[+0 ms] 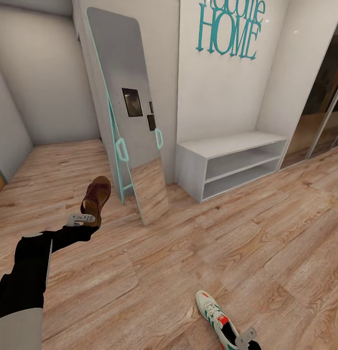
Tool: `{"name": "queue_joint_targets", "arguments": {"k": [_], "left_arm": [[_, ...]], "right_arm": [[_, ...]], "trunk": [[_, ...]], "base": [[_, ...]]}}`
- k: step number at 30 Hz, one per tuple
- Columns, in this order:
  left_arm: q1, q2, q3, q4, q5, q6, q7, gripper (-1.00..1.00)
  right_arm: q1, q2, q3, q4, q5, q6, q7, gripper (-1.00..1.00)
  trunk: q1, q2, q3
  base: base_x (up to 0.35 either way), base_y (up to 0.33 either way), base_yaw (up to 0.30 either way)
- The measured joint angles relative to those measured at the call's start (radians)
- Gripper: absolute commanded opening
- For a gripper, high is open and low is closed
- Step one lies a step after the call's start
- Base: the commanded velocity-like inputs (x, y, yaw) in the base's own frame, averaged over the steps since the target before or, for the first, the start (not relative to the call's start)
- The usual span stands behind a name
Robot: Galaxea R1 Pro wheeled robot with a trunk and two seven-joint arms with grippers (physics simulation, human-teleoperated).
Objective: Pick up the two gym shoes and the two sandals from the corridor floor and place them onto the hallstand (shoe rack) in the corridor, making sure they are on the rack and not on the floor. Arrange them so the two gym shoes are next to each other and the two sandals are next to each other.
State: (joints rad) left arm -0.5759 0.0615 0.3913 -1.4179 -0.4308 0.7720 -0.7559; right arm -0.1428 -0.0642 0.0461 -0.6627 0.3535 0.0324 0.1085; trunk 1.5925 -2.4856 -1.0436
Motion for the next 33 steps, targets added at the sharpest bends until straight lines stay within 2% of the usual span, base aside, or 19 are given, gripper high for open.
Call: {"name": "queue_joint_targets", "arguments": {"k": [8,12,27,31,33], "left_arm": [[0.000,0.000,0.000,0.000,0.000,0.000,0.000,-1.00],[0.000,0.000,0.000,0.000,-0.001,0.000,0.001,-1.00],[0.000,0.000,0.000,0.000,0.000,0.000,0.001,-1.00],[0.000,0.000,0.000,0.000,0.000,0.000,0.001,-1.00],[0.000,0.000,0.000,0.000,-0.002,0.000,0.001,-1.00]], "right_arm": [[0.000,0.000,-0.004,-0.006,-0.001,0.000,-0.001,1.00],[0.000,0.000,-0.006,-0.008,-0.002,0.000,-0.001,1.00],[0.000,-0.001,-0.011,-0.017,-0.004,0.001,-0.002,1.00],[0.000,-0.001,-0.027,-0.020,-0.003,0.001,-0.002,1.00],[0.000,-0.001,-0.037,-0.026,-0.003,0.001,-0.003,1.00]], "trunk": [[0.000,0.000,0.000],[0.009,-0.014,-0.014],[0.009,-0.014,-0.015],[0.009,-0.014,-0.019],[0.010,-0.015,-0.029]], "base": [[0.000,0.000,0.000],[0.000,0.000,0.000],[0.000,0.000,0.000],[0.000,0.000,0.000],[0.000,0.000,0.000]]}}
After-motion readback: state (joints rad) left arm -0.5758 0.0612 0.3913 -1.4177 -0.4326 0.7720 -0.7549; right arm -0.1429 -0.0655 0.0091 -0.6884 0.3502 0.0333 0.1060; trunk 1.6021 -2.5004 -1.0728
